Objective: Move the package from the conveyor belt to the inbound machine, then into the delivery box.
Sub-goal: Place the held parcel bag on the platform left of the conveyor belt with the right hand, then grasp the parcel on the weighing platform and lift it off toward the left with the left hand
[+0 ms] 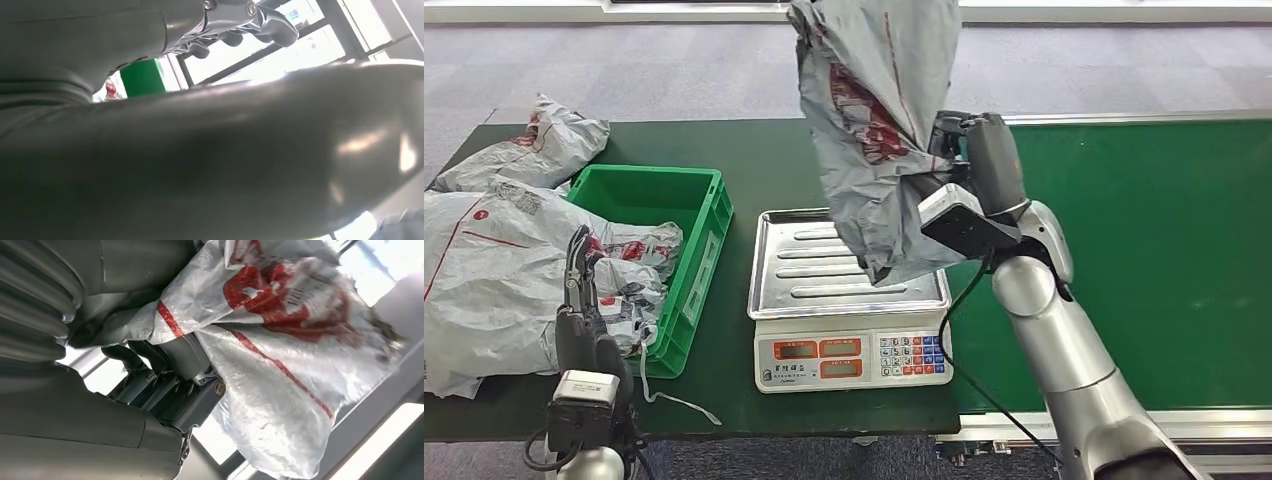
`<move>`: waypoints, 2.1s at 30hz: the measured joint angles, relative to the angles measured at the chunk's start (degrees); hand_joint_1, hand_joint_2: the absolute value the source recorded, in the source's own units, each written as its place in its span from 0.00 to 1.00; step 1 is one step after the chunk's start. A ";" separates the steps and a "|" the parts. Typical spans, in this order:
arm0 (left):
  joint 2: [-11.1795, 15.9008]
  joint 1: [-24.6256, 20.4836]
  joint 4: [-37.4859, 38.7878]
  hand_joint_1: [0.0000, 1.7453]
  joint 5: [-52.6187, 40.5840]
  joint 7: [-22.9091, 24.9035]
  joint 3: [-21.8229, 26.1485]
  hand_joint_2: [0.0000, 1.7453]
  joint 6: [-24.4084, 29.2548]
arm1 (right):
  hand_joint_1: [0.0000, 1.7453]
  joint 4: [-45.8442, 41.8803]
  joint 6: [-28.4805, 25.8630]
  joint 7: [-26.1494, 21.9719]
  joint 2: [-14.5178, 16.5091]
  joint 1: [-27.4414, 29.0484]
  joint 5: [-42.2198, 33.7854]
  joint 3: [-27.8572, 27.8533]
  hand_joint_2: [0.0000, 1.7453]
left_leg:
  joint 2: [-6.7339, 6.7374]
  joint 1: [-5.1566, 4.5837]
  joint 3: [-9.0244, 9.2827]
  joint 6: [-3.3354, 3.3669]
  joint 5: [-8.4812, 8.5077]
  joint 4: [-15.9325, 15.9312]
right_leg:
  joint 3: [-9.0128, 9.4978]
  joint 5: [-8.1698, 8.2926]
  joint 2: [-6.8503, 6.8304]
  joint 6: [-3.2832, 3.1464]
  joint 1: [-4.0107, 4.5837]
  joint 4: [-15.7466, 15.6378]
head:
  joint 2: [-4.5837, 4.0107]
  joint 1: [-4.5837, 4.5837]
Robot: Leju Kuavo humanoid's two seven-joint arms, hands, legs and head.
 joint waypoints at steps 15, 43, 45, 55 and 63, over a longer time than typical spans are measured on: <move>-1.13 -1.84 1.90 0.00 -1.40 1.82 -0.14 0.00 -0.07 | 1.00 20.02 1.79 2.07 10.56 -0.82 -9.21 6.19 1.00 | -0.08 0.08 -0.10 0.00 -0.01 0.01 | -0.06 -0.01 -0.06 -0.01 -0.02 -0.02 | 0.00 0.00; -2.47 -0.62 -2.10 0.00 -2.75 7.23 -1.16 0.00 -0.24 | 0.00 17.92 -11.03 34.86 10.03 11.94 28.37 0.92 0.00 | -0.10 0.07 -0.19 0.00 -0.02 0.01 | -0.20 -0.01 -0.06 -0.01 -0.01 -0.04 | 0.00 0.01; -2.58 -0.63 -2.20 0.00 -2.40 7.12 -1.16 0.00 -0.16 | 0.00 17.09 -11.18 34.50 10.03 12.30 28.54 0.55 0.00 | -0.10 0.07 -0.19 0.00 -0.01 0.01 | -0.20 -0.01 -0.06 -0.01 -0.01 -0.04 | 0.00 0.01; -3.62 -2.35 -3.72 0.00 -10.63 3.67 -0.84 0.00 5.45 | 0.00 -10.31 -29.61 20.08 10.47 24.03 41.54 -0.09 0.00 | -0.27 0.07 -0.33 -0.01 -0.06 0.01 | -0.28 -0.10 -0.23 0.00 -0.01 -0.04 | 0.00 0.01; 1.51 -13.16 4.03 0.00 -22.00 10.94 -3.58 1.00 -4.91 | 0.00 -35.35 -33.72 -11.51 16.94 33.54 27.21 -6.35 0.00 | -0.19 0.08 -0.27 -0.05 -0.04 0.00 | -0.26 -0.08 -0.23 -0.11 0.03 -0.06 | 0.00 0.01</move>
